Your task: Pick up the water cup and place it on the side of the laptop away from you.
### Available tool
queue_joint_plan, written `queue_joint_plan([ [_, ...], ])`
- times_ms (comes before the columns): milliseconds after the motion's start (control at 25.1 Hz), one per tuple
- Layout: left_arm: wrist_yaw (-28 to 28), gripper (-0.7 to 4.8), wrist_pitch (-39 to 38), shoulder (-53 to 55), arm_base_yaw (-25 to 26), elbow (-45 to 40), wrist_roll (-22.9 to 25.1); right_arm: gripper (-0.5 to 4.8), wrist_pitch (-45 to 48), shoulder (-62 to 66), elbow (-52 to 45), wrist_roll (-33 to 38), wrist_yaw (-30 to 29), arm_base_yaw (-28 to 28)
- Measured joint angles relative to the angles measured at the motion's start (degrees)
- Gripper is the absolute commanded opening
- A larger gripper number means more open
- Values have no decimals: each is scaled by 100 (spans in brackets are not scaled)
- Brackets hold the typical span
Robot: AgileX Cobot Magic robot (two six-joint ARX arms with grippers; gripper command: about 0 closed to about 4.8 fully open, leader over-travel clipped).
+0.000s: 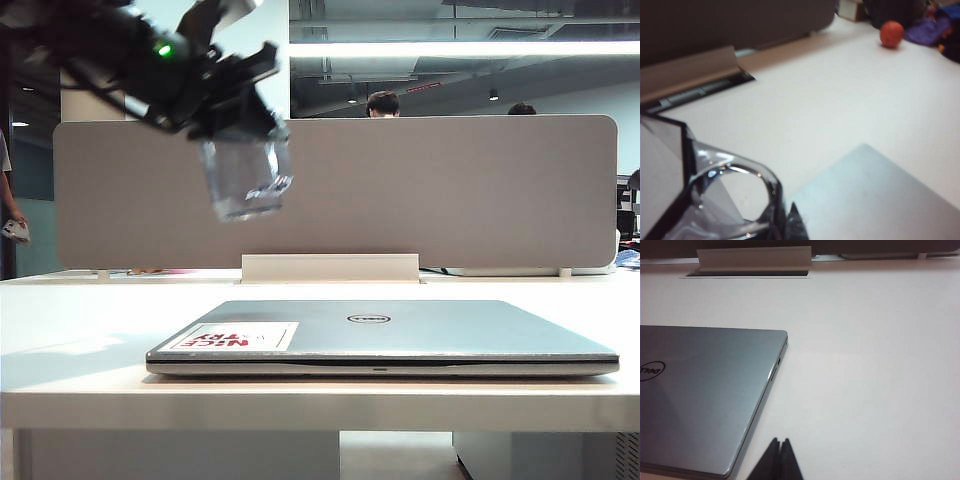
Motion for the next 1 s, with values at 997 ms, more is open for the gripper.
queue_joint_plan([
  [997,-2841,-6,-1390,4288,-981,5075,-1290,-8,0,0,0,0,-2,0],
])
